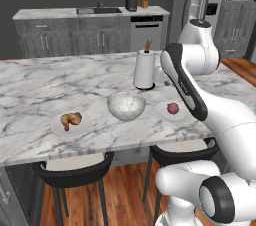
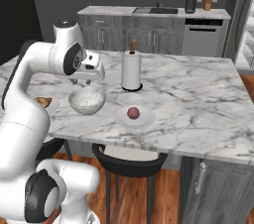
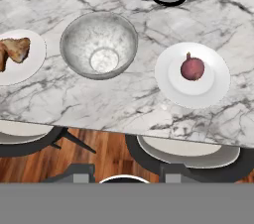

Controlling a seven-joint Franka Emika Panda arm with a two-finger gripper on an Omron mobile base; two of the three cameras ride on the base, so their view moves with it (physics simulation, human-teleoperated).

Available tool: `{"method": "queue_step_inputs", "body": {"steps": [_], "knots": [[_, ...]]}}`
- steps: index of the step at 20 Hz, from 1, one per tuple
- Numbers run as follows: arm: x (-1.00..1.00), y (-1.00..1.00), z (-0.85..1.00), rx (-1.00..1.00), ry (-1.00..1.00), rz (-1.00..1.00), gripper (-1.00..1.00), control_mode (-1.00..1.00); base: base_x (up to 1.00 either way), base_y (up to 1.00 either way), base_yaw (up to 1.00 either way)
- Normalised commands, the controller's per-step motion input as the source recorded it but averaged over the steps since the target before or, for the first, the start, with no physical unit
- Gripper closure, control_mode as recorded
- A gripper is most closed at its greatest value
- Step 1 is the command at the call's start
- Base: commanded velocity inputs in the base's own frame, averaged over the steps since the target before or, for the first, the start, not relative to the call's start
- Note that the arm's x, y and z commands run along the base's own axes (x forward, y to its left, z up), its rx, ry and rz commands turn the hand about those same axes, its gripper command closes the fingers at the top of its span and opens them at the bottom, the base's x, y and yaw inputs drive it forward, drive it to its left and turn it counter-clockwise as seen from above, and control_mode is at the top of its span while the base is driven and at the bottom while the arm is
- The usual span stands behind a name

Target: Pick the chicken drumstick and onion from their plates and place them in the bowl. Then put the bowl in the fridge.

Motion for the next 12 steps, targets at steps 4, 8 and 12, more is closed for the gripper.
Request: {"method": "queue_step_inputs", "body": {"steps": [4,8,12], "knots": [[-0.01,-0.13,-0.04,0.00,0.00,0.01,-1.00,-1.00,0.00,0.00,0.00],[0.02,-0.23,-0.18,-0.04,0.00,0.01,-1.00,-1.00,0.00,0.00,0.00],[0.17,-0.22,-0.22,-0.10,0.00,0.00,-1.00,-1.00,0.00,0.00,0.00]]}}
